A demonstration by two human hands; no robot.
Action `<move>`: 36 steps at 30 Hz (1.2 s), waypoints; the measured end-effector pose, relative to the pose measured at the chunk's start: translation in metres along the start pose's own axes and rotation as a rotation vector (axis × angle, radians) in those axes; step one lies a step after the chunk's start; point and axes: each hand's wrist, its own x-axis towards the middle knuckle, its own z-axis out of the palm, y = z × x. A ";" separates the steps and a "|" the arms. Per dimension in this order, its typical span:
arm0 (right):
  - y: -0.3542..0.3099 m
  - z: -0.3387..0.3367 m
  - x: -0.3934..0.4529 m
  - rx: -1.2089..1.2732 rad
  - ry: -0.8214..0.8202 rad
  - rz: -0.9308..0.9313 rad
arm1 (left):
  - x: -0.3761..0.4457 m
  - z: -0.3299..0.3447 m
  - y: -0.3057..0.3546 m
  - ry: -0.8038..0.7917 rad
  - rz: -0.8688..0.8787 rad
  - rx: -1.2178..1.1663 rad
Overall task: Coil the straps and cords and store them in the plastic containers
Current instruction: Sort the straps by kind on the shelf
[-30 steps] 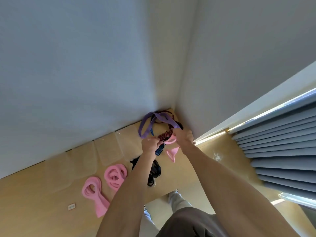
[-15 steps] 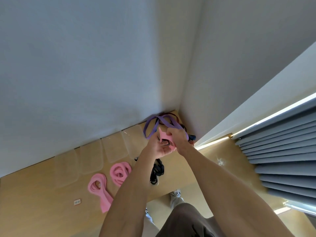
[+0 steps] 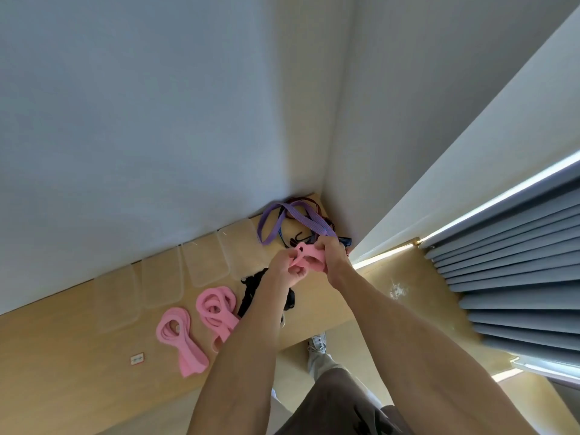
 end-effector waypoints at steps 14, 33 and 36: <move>0.008 0.015 0.014 -0.410 0.012 -0.134 | -0.009 -0.002 0.014 -0.050 0.514 0.668; -0.001 0.009 0.022 -0.088 0.005 -0.074 | -0.008 -0.010 0.022 -0.232 0.430 0.331; 0.001 0.006 0.024 -0.104 0.025 -0.109 | -0.009 -0.005 0.025 -0.143 0.502 0.441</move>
